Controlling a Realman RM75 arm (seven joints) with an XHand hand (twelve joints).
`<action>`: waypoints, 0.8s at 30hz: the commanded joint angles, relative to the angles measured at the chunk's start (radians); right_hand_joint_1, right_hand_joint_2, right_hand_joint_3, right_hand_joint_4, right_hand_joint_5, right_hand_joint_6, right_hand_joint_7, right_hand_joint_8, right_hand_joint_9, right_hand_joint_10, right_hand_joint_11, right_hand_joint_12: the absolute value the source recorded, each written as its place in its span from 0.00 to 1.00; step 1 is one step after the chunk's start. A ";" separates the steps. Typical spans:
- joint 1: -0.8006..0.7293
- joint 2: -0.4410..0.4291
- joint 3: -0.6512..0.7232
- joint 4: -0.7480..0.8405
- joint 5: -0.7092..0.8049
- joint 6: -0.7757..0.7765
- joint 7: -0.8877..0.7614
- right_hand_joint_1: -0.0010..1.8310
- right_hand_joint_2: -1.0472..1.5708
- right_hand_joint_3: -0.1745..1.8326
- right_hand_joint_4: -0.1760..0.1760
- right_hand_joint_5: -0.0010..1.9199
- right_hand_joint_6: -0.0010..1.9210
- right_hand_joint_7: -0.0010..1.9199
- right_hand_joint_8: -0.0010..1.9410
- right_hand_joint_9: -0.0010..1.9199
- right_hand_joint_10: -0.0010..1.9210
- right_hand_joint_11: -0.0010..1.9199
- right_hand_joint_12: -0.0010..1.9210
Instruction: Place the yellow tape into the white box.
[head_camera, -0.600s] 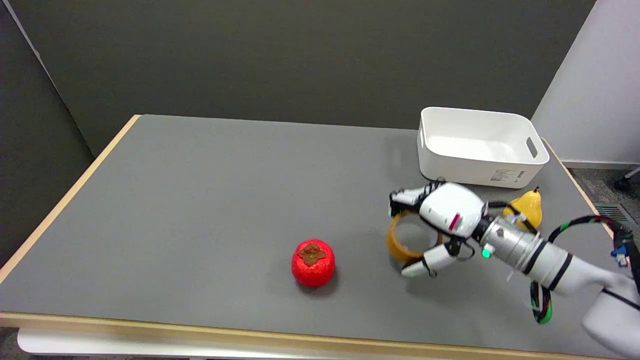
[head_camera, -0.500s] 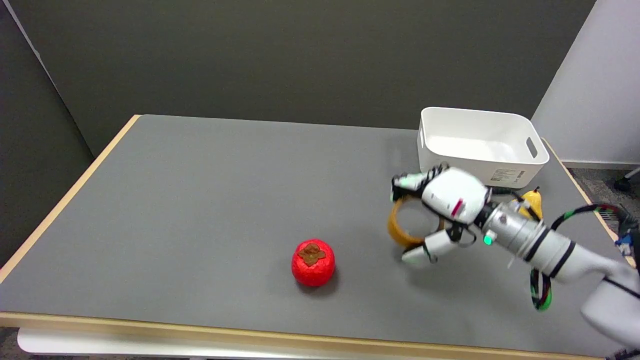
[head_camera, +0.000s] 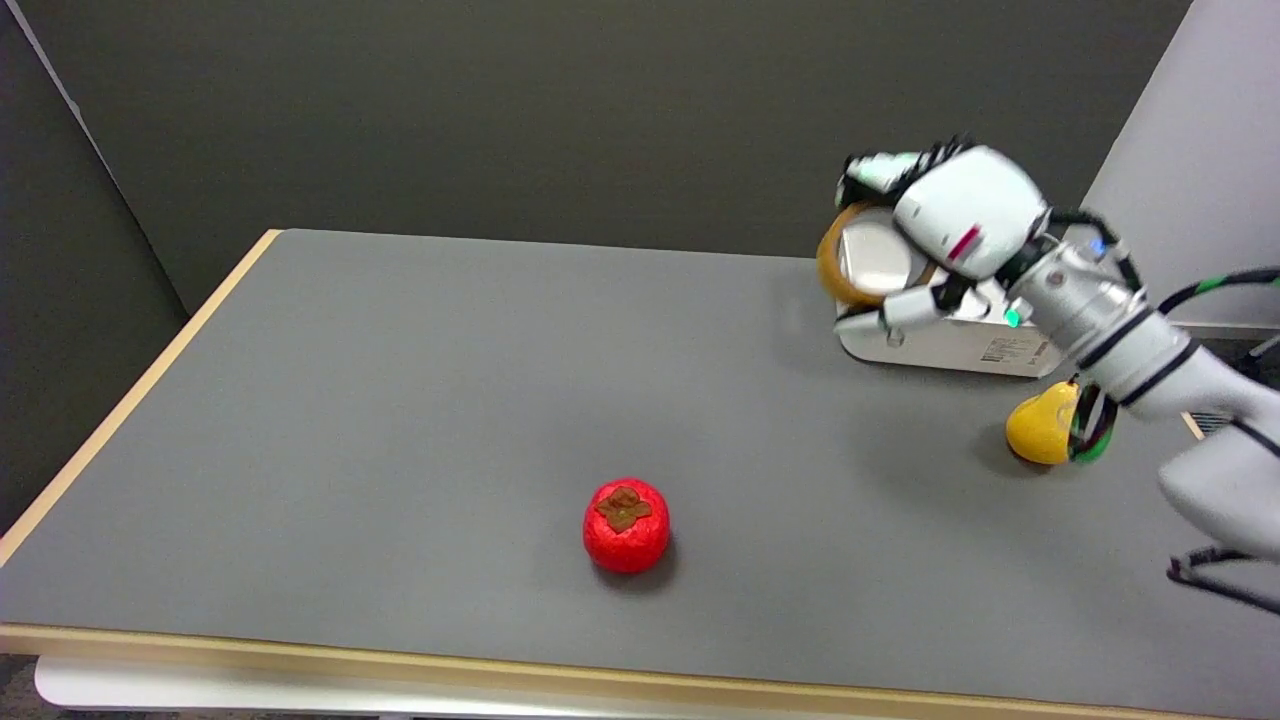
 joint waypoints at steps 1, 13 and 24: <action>0.517 -0.059 -0.091 -0.496 0.021 -0.065 -0.277 0.65 0.81 0.29 0.00 0.36 0.78 0.38 0.78 0.47 0.75 0.45 1.00; 0.950 -0.104 -0.460 -1.247 0.175 0.042 -0.271 0.65 0.81 0.29 0.00 0.35 0.78 0.38 0.78 0.46 0.75 0.45 1.00; 0.765 -0.080 -0.401 -1.034 0.435 0.043 -0.137 0.27 0.65 0.59 0.77 0.05 0.17 0.13 0.19 0.18 0.40 0.14 0.69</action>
